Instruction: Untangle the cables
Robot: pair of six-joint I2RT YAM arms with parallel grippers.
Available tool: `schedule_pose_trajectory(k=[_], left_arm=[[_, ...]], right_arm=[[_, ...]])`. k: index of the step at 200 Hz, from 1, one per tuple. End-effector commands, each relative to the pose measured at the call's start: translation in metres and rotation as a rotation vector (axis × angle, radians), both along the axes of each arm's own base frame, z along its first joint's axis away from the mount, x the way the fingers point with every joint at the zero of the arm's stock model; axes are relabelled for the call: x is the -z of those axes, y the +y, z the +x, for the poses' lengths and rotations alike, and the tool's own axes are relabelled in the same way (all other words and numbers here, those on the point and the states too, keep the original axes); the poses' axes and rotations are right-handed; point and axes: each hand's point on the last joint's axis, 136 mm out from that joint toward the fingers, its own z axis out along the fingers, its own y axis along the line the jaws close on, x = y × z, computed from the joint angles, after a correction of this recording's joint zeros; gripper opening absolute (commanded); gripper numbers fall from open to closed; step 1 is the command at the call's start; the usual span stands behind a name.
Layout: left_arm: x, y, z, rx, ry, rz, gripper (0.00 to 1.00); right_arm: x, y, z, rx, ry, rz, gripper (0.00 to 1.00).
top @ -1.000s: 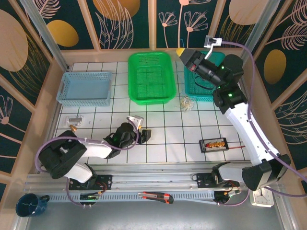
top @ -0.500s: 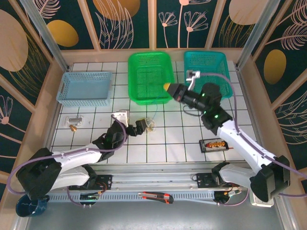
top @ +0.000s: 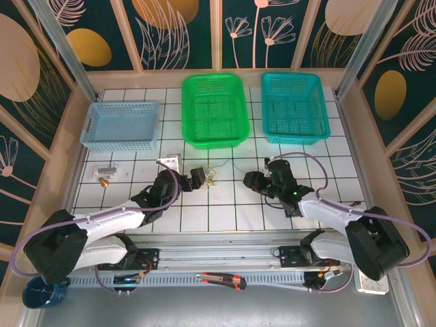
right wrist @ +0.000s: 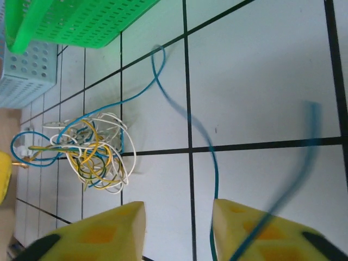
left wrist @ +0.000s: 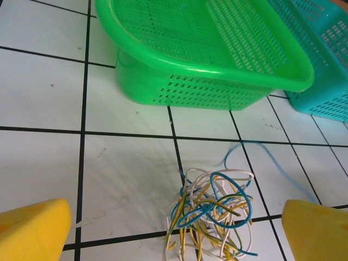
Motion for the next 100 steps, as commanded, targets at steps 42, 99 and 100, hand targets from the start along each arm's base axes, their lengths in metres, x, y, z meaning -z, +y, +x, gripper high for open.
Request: schedule_pose_trajectory(k=[42, 99, 100], left_arm=[[-0.003, 0.015, 0.009, -0.084, 0.057, -0.058, 0.99], [-0.022, 0.028, 0.024, -0.115, 0.060, -0.097, 0.99], [-0.022, 0.028, 0.024, -0.116, 0.060, -0.098, 0.99]], right_arm=[[-0.057, 0.027, 0.001, -0.060, -0.159, -0.116, 0.68], [-0.059, 0.075, 0.012, -0.127, -0.210, -0.235, 0.75], [-0.059, 0.076, 0.013, -0.127, -0.211, -0.237, 0.75]])
